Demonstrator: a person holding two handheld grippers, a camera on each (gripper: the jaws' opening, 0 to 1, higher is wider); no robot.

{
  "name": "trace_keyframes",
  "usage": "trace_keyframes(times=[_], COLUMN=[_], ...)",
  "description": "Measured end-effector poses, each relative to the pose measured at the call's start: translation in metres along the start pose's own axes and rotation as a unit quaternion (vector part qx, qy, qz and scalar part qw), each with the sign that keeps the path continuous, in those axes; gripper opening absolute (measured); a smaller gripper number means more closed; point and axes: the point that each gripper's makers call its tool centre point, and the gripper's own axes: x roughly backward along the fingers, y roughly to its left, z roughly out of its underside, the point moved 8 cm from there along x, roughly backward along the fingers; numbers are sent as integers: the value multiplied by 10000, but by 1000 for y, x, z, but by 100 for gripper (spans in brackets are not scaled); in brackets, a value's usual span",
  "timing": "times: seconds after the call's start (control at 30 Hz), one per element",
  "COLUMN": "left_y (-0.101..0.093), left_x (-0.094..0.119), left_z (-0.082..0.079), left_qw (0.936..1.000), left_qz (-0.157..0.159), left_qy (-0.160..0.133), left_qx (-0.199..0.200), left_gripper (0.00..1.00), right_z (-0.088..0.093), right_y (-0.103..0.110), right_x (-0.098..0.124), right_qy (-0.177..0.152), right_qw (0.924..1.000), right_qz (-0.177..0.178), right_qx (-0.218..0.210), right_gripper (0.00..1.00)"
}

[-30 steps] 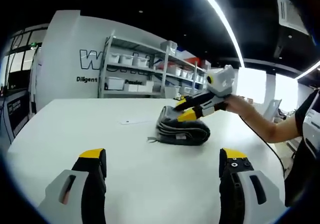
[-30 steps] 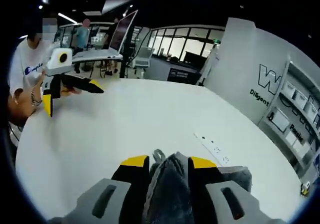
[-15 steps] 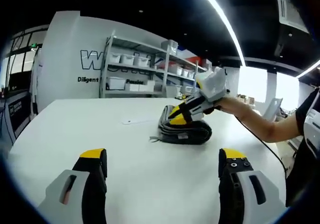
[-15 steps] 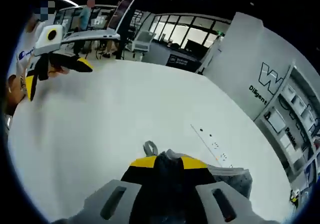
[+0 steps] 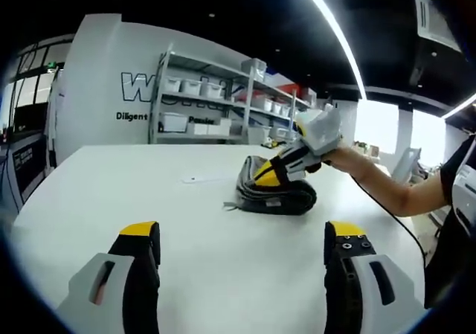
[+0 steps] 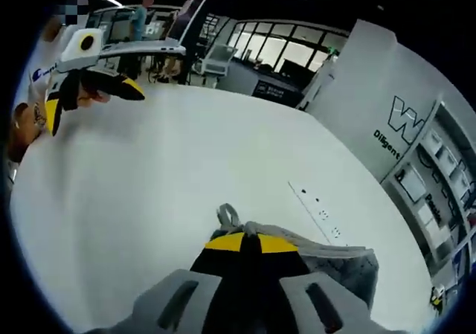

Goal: Open the folded towel by lifting each exposed corner and separating the folded layers until the towel lies flat within the target outline without major curled edges

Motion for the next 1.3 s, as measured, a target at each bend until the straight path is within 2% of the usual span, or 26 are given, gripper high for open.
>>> trace_keyframes(times=[0.5, 0.87, 1.07, 1.3], left_y=[1, 0, 0, 0], left_x=[2, 1, 1, 0], left_z=[-2, -2, -1, 0], left_qw=[10000, 10000, 10000, 10000], left_qz=[5, 20, 13, 12], left_qy=[-44, -38, -23, -21], left_qx=[25, 21, 19, 37], left_gripper=[89, 89, 89, 88], right_z=[-6, 10, 20, 31], right_y=[-10, -22, -25, -28], right_x=[39, 74, 91, 123], right_qy=[-361, -437, -461, -493], right_qw=[9975, 9927, 9910, 9855], right_qz=[599, 1108, 1251, 1622], right_qx=[118, 162, 74, 44], right_gripper=[0, 0, 0, 0])
